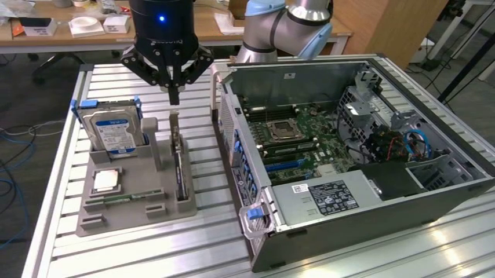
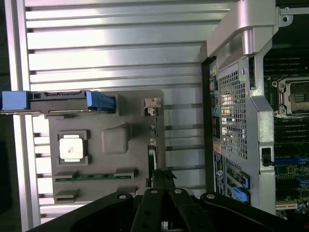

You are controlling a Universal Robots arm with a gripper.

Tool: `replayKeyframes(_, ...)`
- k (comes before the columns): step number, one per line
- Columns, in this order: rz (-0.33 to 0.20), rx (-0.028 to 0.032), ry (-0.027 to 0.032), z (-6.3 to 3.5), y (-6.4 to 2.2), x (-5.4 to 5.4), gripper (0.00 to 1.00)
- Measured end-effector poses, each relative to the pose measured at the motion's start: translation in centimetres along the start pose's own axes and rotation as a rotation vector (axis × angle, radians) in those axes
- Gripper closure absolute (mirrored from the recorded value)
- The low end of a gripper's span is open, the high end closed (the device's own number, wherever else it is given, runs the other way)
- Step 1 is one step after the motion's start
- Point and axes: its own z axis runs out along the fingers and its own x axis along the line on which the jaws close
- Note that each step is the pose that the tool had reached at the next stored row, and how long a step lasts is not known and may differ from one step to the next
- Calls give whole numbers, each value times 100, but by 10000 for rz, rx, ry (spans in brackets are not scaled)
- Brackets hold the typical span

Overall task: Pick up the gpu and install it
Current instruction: 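Pick up the gpu and move the gpu toward the slot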

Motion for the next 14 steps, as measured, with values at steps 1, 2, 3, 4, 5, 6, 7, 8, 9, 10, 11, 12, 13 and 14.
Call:
replayKeyframes(1, 0, 1, 0, 0, 0, 0, 89)
replayKeyframes(2, 0, 0, 0, 0, 0, 0, 89)
replayKeyframes(3, 0, 1, 0, 0, 0, 0, 89)
replayKeyframes(4, 0, 0, 0, 0, 0, 0, 89)
replayKeyframes(5, 0, 1, 0, 0, 0, 0, 89)
replayKeyframes(6, 0, 1, 0, 0, 0, 0, 89)
replayKeyframes(7, 0, 0, 0, 0, 0, 0, 89)
replayKeyframes(8, 0, 0, 0, 0, 0, 0, 83)
replayKeyframes(9, 0, 0, 0, 0, 0, 0, 83)
replayKeyframes(10, 0, 0, 0, 0, 0, 0, 77)
replayKeyframes(11, 0, 0, 0, 0, 0, 0, 71)
replayKeyframes(12, 0, 0, 0, 0, 0, 0, 71)
replayKeyframes(13, 0, 1, 0, 0, 0, 0, 65)
replayKeyframes(14, 0, 0, 0, 0, 0, 0, 65)
